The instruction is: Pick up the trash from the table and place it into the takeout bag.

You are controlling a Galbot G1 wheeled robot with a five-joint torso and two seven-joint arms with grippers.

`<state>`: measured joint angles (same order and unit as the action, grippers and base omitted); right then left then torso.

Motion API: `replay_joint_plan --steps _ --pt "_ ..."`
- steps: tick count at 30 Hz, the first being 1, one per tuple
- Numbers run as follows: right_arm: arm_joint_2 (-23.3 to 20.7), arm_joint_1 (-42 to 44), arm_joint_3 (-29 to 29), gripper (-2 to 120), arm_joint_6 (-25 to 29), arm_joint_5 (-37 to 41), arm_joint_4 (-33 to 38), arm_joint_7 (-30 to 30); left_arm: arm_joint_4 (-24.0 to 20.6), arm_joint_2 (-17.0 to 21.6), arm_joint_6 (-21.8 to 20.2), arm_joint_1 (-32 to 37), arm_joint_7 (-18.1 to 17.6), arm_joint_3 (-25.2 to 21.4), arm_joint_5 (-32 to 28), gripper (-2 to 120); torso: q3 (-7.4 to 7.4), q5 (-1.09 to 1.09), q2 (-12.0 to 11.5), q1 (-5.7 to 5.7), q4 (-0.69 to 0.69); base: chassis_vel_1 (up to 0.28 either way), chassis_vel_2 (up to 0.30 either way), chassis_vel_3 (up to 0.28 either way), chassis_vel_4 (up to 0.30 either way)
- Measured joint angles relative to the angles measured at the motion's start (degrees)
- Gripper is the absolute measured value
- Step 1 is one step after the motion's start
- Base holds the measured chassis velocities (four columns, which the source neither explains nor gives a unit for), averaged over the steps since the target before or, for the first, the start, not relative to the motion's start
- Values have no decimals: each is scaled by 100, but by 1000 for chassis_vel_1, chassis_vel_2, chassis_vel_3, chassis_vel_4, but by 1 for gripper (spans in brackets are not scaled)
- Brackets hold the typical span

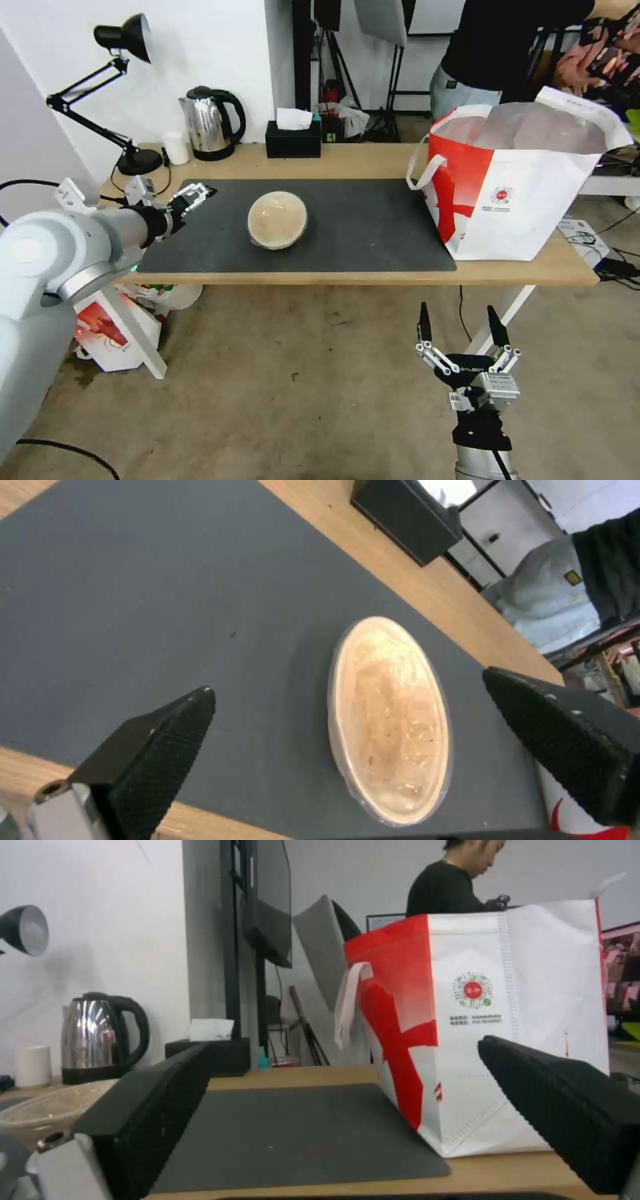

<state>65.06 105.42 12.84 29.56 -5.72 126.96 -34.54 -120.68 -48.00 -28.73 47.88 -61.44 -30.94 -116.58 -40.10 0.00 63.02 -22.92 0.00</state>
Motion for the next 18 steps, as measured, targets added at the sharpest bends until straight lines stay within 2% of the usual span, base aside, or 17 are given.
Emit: replay_joint_plan --steps 18 --pt "0 0 0 100 0 0 0 0 224 -245 -9 -324 321 330 -3 100 0 1 0 0 -1 0 0 0 0"
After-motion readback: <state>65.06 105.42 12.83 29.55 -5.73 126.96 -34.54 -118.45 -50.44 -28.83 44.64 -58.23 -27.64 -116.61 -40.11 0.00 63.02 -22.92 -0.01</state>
